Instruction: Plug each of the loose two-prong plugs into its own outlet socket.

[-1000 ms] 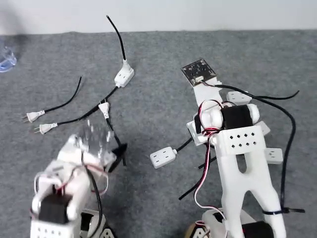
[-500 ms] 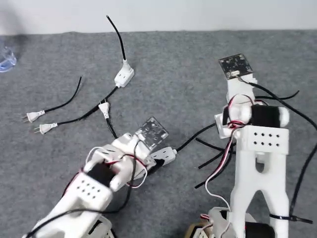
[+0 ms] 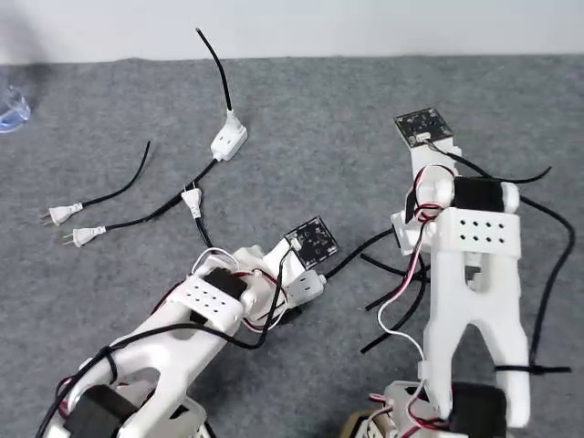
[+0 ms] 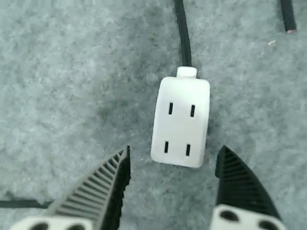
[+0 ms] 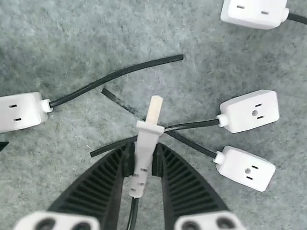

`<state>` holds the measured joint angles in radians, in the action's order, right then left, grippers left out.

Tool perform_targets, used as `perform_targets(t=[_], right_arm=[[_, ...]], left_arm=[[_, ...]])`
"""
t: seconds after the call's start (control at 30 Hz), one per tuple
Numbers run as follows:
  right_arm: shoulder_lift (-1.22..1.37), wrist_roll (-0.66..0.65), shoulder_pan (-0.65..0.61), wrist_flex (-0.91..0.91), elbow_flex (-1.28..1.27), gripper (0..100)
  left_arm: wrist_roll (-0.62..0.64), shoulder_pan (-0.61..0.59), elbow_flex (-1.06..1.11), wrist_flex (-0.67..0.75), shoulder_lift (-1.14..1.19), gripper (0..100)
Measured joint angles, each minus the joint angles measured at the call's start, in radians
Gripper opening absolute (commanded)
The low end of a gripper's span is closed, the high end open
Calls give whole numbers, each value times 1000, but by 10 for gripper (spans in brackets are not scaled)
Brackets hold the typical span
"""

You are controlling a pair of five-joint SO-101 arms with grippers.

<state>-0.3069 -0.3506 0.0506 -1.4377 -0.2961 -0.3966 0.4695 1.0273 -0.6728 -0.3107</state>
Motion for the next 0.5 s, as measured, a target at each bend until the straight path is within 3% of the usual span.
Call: perform_targets(t=[0.3,0.5], right_arm=[[0,0,0,3,0,9],[0,0,0,3,0,9]], left_arm=[[-164,-150,0,0,2,268],[-190,-213,-74,0,3,268]])
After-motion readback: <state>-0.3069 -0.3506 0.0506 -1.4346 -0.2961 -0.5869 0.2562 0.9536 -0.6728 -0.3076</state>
